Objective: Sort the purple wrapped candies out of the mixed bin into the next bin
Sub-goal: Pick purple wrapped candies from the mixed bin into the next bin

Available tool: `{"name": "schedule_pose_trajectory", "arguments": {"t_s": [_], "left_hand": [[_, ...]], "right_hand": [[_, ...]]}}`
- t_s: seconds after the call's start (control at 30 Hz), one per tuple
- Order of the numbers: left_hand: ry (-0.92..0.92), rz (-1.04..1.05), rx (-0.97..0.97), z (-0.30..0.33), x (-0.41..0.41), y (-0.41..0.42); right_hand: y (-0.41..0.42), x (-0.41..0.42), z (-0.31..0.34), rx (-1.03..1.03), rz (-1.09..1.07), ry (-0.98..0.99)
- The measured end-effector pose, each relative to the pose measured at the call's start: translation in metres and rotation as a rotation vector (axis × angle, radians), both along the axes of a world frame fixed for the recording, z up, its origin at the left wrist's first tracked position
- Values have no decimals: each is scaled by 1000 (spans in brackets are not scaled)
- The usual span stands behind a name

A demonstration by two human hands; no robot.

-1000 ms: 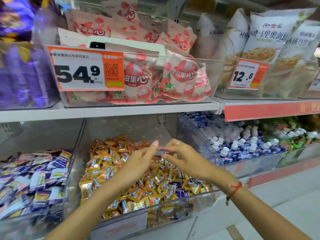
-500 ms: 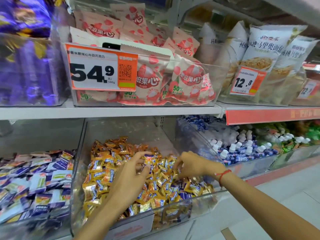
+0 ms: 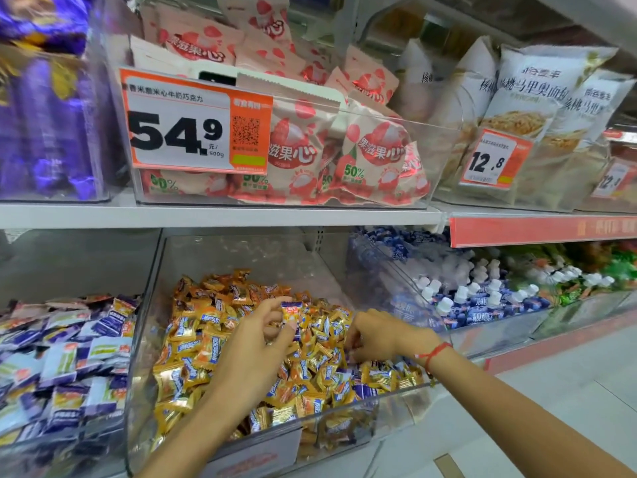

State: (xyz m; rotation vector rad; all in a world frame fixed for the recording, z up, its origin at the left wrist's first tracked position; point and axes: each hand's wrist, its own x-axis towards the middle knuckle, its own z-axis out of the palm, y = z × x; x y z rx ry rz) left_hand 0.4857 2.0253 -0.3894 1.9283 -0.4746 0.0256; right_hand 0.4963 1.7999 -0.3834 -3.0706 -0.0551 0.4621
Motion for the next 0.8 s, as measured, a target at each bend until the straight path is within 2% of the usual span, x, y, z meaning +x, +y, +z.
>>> {"name": "schedule_pose_trajectory", "arguments": {"t_s": [0.07, 0.13, 0.2, 0.27, 0.3, 0.5, 0.6, 0.7, 0.8], "left_hand": [[9, 6, 1, 0, 1, -2], [22, -1, -20, 0, 2, -2], [45, -12, -36, -1, 3, -1], [68, -25, -28, -1, 4, -1], [80, -39, -29, -1, 3, -2], [78, -83, -51, 10, -3, -6], [83, -100, -147, 15, -6, -6], [-8, 23, -252, 16, -2, 1], [0, 65, -224, 16, 3, 6]], "right_hand": [[-6, 3, 7, 77, -36, -54], [-8, 1, 21, 248, -103, -187], [1, -11, 35, 620, -197, -300], [19, -27, 44, 1082, -266, -298], [28, -34, 45, 1206, -274, -297], [68, -50, 32, 1339, -364, -430], [80, -46, 25, 1352, -443, -490], [88, -41, 29, 1619, -593, -337], [90, -43, 35, 1873, -656, -149]]}}
